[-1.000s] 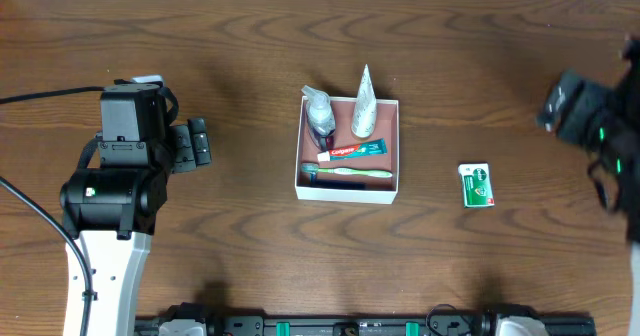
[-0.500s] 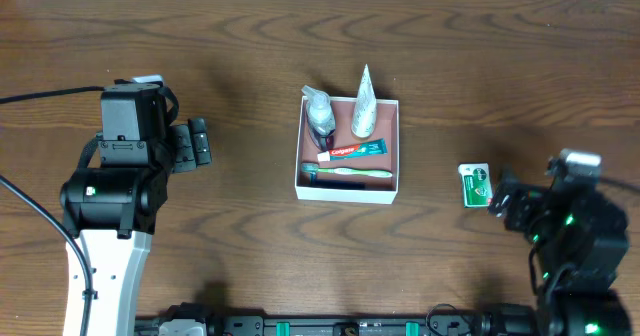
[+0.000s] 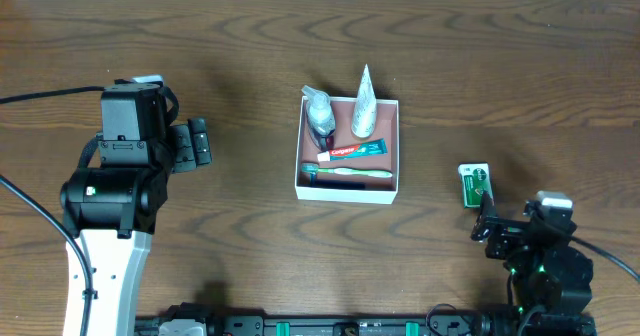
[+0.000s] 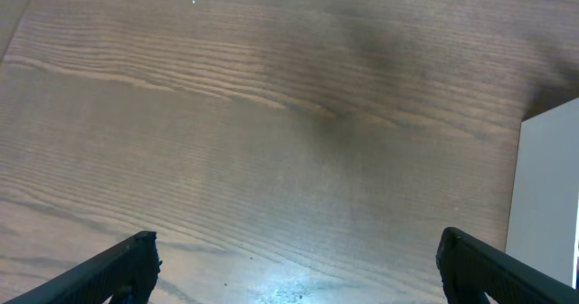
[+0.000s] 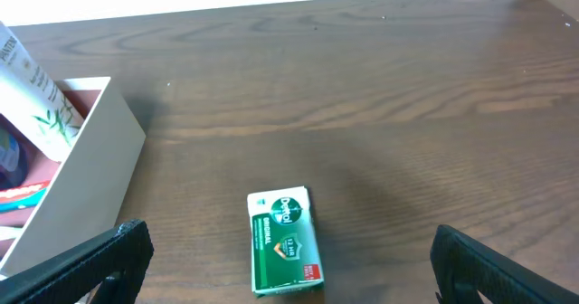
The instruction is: Pack container
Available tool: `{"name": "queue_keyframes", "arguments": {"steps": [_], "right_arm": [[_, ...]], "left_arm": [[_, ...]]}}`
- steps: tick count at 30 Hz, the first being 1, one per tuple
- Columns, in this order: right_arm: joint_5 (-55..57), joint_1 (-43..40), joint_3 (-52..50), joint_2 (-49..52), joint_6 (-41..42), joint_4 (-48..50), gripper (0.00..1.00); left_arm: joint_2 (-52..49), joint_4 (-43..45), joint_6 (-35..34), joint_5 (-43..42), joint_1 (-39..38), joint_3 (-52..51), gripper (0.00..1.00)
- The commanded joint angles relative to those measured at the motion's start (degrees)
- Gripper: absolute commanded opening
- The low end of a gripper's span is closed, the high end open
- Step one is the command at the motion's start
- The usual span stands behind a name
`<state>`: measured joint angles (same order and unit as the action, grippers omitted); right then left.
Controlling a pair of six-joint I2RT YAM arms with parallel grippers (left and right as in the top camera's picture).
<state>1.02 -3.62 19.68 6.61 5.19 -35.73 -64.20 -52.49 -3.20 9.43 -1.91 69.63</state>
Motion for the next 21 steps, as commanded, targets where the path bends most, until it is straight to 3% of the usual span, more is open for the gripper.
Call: {"name": "queue_keyframes", "arguments": {"steps": [1,21], "right_arm": [[-0.5,0.4,-2.5,-2.6,0.6,0.0,0.99],[-3.0,0.4,-11.7,-6.3,4.2,6.6,0.99]], "left_arm": [[-0.2,0.0,-0.5,0.7,0.3,-0.3,0.98],[-0.2,0.0,-0.5,0.7,0.3,-0.3,0.98]]}}
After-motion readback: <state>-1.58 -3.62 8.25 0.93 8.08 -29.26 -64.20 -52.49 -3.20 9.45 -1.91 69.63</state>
